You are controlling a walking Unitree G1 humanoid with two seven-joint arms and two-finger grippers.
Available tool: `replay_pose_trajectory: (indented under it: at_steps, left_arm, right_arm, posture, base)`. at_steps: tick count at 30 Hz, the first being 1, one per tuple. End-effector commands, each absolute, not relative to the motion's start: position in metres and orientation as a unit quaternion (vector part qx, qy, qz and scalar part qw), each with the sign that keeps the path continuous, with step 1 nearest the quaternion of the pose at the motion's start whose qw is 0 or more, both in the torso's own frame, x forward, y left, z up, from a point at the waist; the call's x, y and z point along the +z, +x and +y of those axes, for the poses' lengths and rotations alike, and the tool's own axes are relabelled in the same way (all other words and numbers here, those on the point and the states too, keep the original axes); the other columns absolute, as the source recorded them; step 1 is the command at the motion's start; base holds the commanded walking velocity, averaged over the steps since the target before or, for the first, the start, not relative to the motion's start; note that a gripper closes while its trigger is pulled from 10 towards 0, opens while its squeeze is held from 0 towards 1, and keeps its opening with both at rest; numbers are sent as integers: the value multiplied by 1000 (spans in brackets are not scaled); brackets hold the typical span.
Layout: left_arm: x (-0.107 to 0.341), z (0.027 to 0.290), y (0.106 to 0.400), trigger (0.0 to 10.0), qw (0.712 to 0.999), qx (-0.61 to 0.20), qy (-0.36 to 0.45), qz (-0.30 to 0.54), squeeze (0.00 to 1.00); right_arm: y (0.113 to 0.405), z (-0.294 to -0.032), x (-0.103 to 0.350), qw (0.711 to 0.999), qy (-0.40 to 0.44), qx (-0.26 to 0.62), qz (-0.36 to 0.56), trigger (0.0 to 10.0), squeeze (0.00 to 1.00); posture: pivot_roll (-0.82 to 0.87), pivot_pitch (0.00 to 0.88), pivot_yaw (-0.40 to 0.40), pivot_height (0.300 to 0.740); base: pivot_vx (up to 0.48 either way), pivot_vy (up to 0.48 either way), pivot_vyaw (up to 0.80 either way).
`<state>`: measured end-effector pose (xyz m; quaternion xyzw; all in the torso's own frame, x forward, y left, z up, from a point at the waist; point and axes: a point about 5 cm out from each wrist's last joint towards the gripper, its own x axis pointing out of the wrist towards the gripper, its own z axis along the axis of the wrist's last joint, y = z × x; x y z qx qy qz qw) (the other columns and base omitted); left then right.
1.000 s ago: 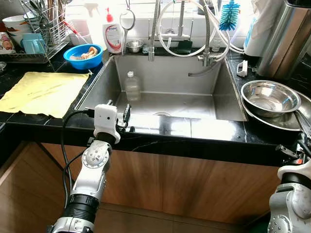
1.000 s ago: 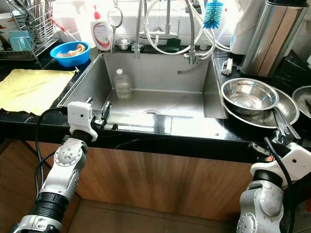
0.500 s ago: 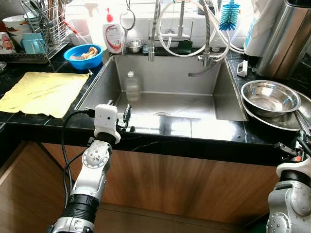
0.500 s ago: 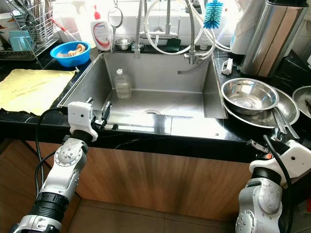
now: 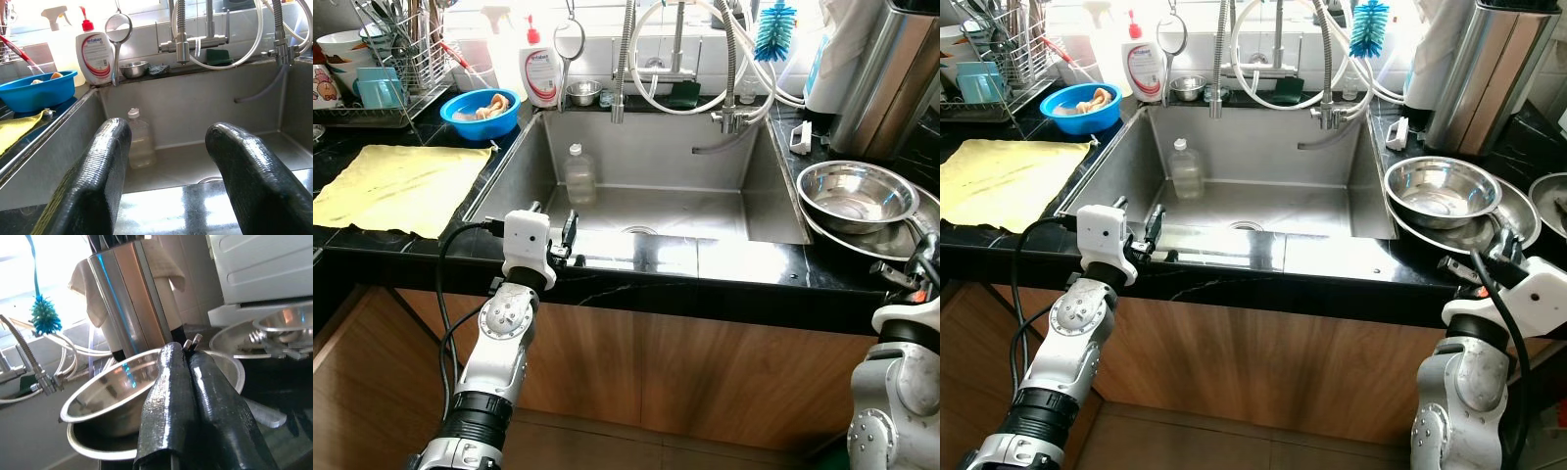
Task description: Kitchen organization
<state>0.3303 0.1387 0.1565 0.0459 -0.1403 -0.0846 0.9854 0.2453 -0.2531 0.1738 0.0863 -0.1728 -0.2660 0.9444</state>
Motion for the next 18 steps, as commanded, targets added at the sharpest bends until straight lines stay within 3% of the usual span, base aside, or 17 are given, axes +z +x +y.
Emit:
replay_pose_trajectory:
  at_steps: [1, 8, 12, 18]
  left_arm:
    - [160, 141, 329, 10000, 984, -81, 55, -150, 0]
    - [159, 142, 329, 10000, 984, -81, 56, -150, 0]
    - [159, 141, 329, 10000, 984, -83, 56, -150, 0]
    - [159, 139, 328, 10000, 982, -90, 64, -152, 0]
  right_arm:
    - [245, -251, 181, 941, 79, -273, -182, 10000, 0]
    - [235, -262, 182, 925, 64, -329, -178, 10000, 0]
    - [225, -277, 175, 902, 69, -395, -162, 10000, 0]
    - [224, -280, 168, 899, 79, -407, -140, 10000, 0]
  posture:
    - [-60, 0, 46, 720]
    - [-62, 0, 49, 720]
    - [-60, 0, 47, 720]
    - [-59, 0, 50, 720]
  base:
    - [0, 0, 0]
    - [0, 0, 0]
    - [0, 0, 0]
    - [0, 0, 0]
